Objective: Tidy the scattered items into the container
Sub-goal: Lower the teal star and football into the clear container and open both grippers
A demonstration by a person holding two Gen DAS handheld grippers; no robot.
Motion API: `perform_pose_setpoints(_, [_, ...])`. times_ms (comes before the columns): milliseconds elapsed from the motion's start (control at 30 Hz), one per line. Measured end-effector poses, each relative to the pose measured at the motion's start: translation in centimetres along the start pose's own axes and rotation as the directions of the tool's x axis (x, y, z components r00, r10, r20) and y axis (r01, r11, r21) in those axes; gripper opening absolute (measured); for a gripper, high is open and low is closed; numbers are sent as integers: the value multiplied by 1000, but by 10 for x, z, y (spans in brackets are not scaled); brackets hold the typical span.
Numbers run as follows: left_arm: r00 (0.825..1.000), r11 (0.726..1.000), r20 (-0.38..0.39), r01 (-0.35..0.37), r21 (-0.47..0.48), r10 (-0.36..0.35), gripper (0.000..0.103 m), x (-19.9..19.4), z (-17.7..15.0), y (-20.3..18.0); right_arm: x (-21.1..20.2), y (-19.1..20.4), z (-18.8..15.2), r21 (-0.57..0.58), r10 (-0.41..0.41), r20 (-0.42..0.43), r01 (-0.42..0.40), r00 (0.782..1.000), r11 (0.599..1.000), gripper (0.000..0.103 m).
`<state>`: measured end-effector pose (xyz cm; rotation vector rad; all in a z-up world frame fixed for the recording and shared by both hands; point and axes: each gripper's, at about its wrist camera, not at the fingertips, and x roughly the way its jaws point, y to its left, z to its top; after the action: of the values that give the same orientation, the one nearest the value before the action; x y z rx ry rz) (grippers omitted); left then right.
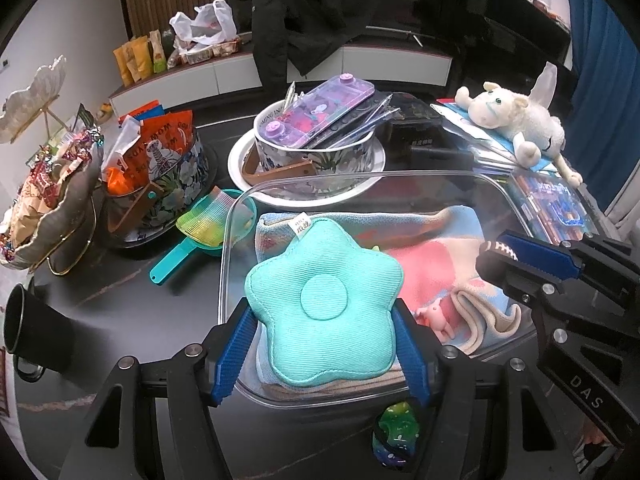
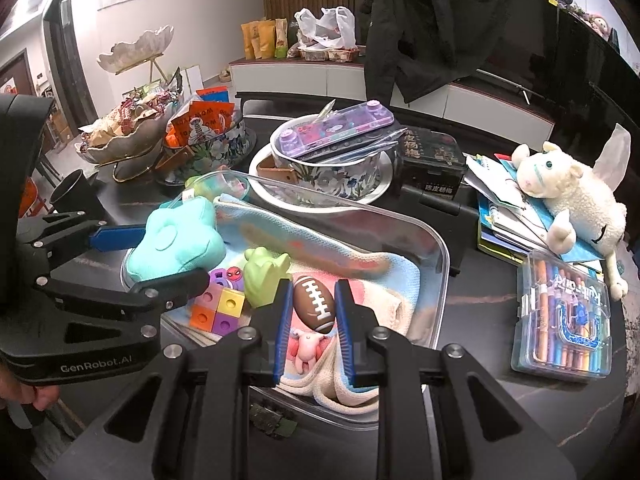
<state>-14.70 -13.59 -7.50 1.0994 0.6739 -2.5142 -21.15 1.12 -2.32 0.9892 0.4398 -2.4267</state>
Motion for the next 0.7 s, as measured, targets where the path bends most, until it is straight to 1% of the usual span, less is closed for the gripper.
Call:
perform_pose_setpoints(200, [1000, 1000, -12, -3, 4, 3, 64, 3, -1, -1, 2, 1, 0, -8, 3, -5, -3, 1000, 1000, 19])
perform_pose_setpoints(367, [1000, 1000, -19, -7, 13, 7, 67, 3, -2, -4, 3, 4, -1, -29, -17, -9, 16, 1000, 999, 19])
perform_pose_setpoints(400, [1000, 1000, -22, -5, 12, 5, 69, 4, -2, -4, 3, 4, -1, -30, -19, -9, 18, 1000, 999, 21])
perform_pose_setpoints(433, [1000, 1000, -31, 1, 10, 0, 69, 5, -2, -3, 3, 3, -1, -32, -19, -7, 19, 1000, 999, 24])
perform_pose_setpoints(500, [999, 1000, -37, -5, 7, 5, 72, 5, -2, -3, -1, 3, 0, -32, -30, 9, 30, 1000, 999, 44])
perform_pose_setpoints(567, [999, 1000, -33, -22, 6, 22, 73, 5, -2, -1, -4, 0, 1, -25, -32, 22, 32, 999, 999, 57])
perform_pose_setpoints(600, [999, 1000, -32, -20, 2, 20, 77, 4, -1, 0, -4, 0, 1, -22, -31, 26, 32, 999, 999, 57])
perform_pose_setpoints(700, [1000, 1000, -24, -18, 0, 18, 78, 1, 0, 1, -7, -3, 3, -18, -32, 32, 33, 999, 999, 57])
